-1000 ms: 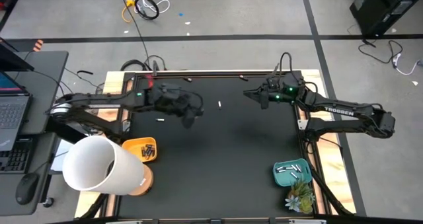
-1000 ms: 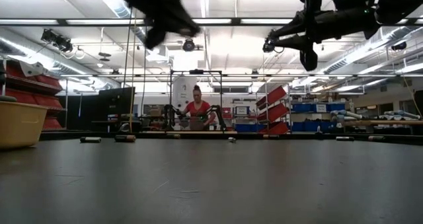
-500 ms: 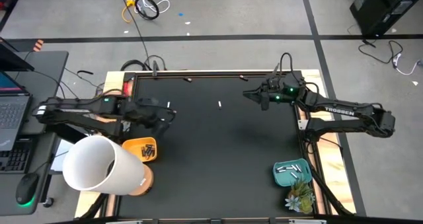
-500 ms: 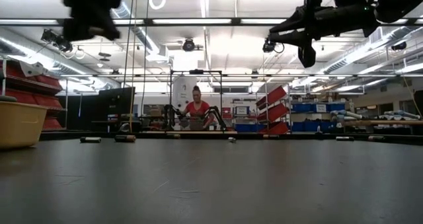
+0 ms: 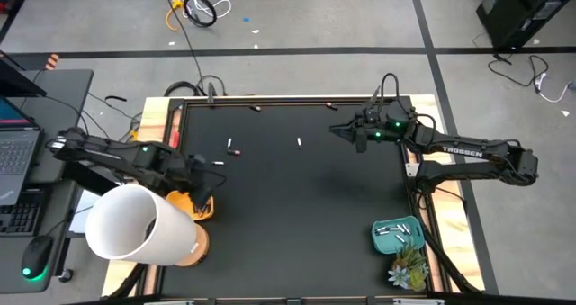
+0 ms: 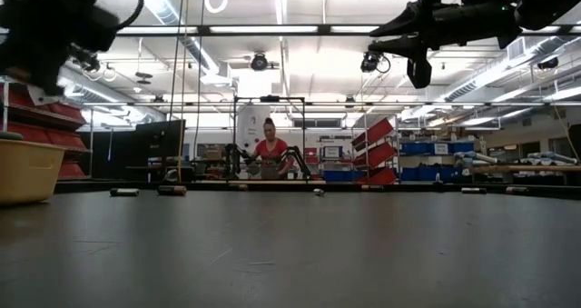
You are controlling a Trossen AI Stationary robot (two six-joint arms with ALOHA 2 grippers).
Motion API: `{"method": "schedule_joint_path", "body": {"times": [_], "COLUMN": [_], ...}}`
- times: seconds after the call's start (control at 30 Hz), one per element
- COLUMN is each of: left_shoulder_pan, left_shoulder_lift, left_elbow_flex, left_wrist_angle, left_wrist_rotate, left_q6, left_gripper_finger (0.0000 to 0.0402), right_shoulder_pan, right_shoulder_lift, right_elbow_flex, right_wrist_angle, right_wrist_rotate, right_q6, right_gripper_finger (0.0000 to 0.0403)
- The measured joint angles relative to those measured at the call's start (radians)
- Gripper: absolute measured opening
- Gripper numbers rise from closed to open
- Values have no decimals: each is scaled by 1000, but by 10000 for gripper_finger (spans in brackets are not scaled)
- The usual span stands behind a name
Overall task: Sort batteries
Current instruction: Put the black battery into the yellow bin
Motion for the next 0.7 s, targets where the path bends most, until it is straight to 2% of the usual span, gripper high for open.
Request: {"method": "schedule_joint_path", "body": {"times": [0.23, 0.5, 0.7], "left_shoulder_pan": [-88, -112, -112], "left_shoulder_lift": [2, 3, 3], "left_elbow_flex": [-109, -175, -242], "left_wrist_angle": [11, 72, 180], "left_wrist_rotate": [54, 21, -16], "left_q6": [-124, -199, -250], "left_gripper_finger": [72, 75, 77], "right_shoulder_pan": [0, -2, -3], "right_shoulder_lift": [0, 0, 0], "right_elbow_flex": [0, 0, 0], "right_wrist_angle": [4, 7, 7], "right_wrist_rotate": [11, 11, 19], "right_q6": [-1, -7, -10], "right_gripper_finger": [77, 77, 77]}}
